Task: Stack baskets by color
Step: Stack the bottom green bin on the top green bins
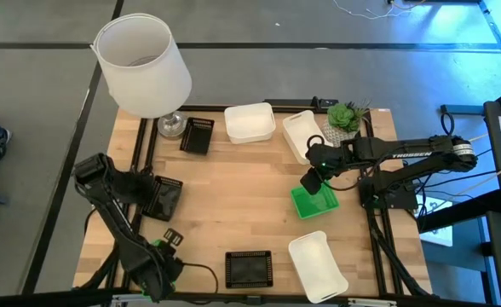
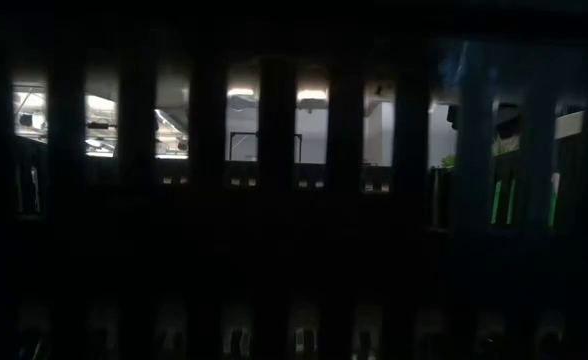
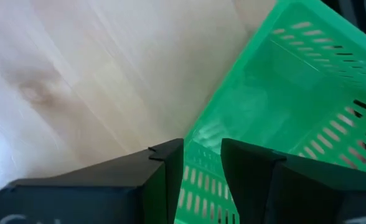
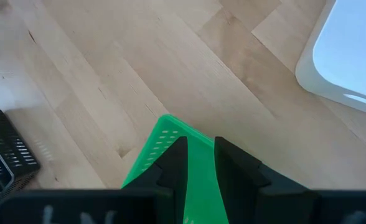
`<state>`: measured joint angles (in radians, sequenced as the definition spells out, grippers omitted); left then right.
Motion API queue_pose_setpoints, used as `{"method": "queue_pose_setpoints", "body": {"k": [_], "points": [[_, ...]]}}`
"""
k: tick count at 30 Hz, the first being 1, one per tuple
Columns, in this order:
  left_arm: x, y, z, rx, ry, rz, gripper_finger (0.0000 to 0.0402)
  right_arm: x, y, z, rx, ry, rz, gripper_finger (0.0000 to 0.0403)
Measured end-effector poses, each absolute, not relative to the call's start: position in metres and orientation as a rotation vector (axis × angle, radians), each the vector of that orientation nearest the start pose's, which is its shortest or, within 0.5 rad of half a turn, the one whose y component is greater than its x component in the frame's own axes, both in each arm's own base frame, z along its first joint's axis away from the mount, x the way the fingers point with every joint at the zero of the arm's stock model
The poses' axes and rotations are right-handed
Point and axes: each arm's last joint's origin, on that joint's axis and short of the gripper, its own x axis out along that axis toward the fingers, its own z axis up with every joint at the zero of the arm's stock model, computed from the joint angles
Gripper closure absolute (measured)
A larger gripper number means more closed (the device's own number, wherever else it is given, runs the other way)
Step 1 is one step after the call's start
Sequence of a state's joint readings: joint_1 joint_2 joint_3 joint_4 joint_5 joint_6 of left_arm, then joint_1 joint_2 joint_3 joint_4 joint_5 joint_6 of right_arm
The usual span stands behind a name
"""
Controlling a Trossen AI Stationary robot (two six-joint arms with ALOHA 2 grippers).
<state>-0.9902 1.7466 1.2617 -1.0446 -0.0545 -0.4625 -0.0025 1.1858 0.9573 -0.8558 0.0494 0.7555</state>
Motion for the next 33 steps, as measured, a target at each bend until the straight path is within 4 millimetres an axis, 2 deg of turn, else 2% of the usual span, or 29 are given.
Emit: {"method": "queue_pose_setpoints", "body": {"k": [5,8,14,17,21,25,33], "points": [[0.170,-0.268,0.206,0.425,1.434,-0.428,0.0302,0.218,-0.002,0.266,0.653,1.010,-0.453,0.0324],[0.171,-0.273,0.199,0.388,1.381,-0.466,0.0302,0.218,-0.002,0.266,0.651,1.010,-0.452,0.0324],[0.170,-0.268,0.190,0.378,1.405,-0.435,0.0302,0.218,-0.002,0.266,0.662,1.009,-0.456,0.0324],[0.172,-0.266,0.193,0.356,1.404,-0.433,0.0302,0.218,-0.001,0.266,0.685,1.012,-0.451,0.0324],[0.170,-0.264,0.210,0.334,1.400,-0.414,0.0302,0.219,-0.001,0.266,0.689,1.010,-0.452,0.0324],[0.167,-0.260,0.221,0.382,1.342,-0.368,0.0302,0.219,-0.001,0.266,0.688,1.008,-0.450,0.0324],[0.164,-0.254,0.211,0.474,1.348,-0.361,0.0302,0.219,-0.001,0.266,0.690,1.003,-0.449,0.0324]]}}
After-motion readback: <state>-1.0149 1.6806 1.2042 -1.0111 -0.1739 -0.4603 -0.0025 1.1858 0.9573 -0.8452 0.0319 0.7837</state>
